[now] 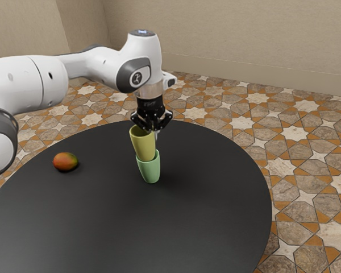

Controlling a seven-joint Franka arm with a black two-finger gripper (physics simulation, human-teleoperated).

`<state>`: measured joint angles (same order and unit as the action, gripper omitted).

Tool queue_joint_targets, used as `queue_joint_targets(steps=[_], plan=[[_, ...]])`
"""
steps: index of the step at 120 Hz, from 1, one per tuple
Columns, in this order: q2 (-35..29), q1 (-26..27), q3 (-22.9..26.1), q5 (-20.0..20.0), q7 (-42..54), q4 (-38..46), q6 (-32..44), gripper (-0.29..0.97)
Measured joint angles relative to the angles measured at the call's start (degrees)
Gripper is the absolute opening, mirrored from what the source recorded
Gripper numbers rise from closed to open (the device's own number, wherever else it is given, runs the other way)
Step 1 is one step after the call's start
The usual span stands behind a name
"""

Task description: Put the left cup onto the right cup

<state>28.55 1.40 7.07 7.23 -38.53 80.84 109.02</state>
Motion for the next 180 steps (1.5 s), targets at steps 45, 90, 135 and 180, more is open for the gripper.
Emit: queue_joint_targets(steps=[45, 90, 135, 180], plan=[[0.6, 0.0, 0.0, 0.0, 0.1, 0.2, 0.2, -0.10], [1.3, 0.0, 0.0, -0.2, 0.2, 0.6, 1.1, -0.01], [0.2, 0.0, 0.0, -1.2, 0.2, 0.7, 1.6, 0.55], [-4.3, 0.2, 0.0, -0.7, 0.2, 2.1, 1.0, 0.66]])
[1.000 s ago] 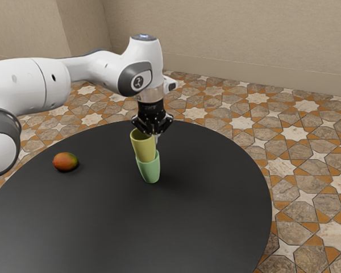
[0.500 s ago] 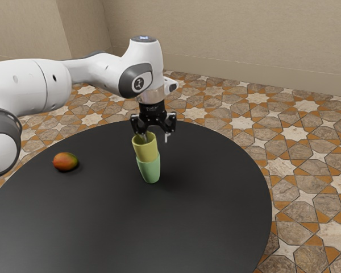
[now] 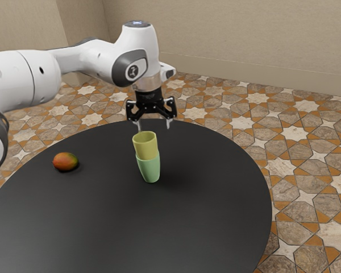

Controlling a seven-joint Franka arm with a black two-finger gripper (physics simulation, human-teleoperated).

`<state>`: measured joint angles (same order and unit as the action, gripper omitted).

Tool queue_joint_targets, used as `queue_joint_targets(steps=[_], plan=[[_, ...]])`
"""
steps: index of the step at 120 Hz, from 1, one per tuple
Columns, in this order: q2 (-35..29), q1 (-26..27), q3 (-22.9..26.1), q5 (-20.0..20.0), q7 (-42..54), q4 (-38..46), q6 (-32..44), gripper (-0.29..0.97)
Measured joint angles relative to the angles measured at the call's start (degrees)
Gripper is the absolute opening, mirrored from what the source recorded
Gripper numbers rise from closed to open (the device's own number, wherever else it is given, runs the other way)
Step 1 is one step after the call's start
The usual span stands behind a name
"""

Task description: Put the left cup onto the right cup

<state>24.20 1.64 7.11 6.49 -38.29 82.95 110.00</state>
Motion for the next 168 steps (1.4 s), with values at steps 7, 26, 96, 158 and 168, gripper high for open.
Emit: queue_joint_targets(steps=[7, 26, 96, 158, 168], plan=[[-1.1, 0.5, 0.0, 0.0, 0.1, 0.5, -0.1, 0.66], [-4.5, 2.1, 0.0, 0.0, 0.3, 1.2, -1.0, 0.67], [-13.2, 2.7, -1.1, 2.2, 9.9, 4.8, -3.0, 0.68], [-22.2, 2.7, -3.3, 2.5, 23.2, 13.1, -3.1, 0.68], [-23.7, 2.8, -3.3, 2.5, 24.4, 14.2, -3.4, 0.68]])
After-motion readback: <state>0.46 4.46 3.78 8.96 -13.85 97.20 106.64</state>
